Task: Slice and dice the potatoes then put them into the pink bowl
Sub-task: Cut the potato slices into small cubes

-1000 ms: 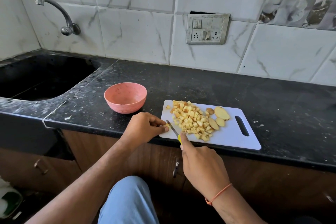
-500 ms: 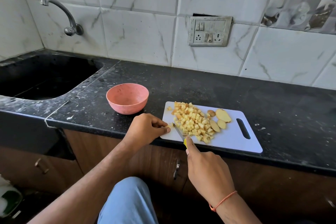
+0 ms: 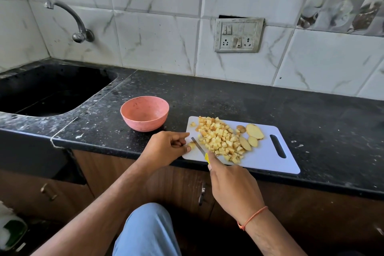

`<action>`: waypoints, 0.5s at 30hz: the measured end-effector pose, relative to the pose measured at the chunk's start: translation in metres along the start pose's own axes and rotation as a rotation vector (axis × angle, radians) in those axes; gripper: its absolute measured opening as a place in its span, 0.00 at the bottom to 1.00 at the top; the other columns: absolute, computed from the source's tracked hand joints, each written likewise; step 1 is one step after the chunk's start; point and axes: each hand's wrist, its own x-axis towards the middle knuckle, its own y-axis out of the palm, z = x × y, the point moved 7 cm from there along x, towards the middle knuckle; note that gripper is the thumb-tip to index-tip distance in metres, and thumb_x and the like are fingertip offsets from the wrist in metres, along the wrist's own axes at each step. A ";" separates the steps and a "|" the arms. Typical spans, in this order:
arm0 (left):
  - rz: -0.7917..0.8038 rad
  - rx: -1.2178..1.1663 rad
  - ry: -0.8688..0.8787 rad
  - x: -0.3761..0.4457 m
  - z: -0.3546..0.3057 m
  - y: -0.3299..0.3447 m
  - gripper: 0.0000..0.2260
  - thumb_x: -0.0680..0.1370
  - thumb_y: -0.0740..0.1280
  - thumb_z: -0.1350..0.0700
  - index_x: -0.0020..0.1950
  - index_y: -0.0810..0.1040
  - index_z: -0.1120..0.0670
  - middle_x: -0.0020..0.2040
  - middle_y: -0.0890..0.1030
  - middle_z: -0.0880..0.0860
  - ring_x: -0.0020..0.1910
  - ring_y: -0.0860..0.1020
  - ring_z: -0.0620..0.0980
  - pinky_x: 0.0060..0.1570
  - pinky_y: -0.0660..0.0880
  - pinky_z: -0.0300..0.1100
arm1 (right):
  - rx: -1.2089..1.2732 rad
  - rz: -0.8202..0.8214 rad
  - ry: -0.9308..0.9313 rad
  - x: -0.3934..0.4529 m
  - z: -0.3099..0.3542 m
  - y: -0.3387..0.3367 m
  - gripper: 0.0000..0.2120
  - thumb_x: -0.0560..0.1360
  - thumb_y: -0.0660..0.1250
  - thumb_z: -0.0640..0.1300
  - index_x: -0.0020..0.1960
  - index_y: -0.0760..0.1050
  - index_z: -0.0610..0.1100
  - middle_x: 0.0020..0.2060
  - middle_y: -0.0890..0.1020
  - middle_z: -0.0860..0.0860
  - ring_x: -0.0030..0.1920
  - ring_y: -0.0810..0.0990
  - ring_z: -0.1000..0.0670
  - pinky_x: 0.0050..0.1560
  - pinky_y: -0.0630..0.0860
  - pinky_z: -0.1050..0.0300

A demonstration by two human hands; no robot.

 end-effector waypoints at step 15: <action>-0.003 0.078 -0.074 0.014 0.003 0.002 0.09 0.73 0.82 0.47 0.51 0.90 0.45 0.43 0.87 0.38 0.43 0.83 0.34 0.39 0.74 0.26 | 0.108 -0.048 0.067 -0.002 -0.001 -0.016 0.24 0.87 0.51 0.53 0.83 0.58 0.54 0.34 0.71 0.57 0.36 0.74 0.55 0.29 0.62 0.63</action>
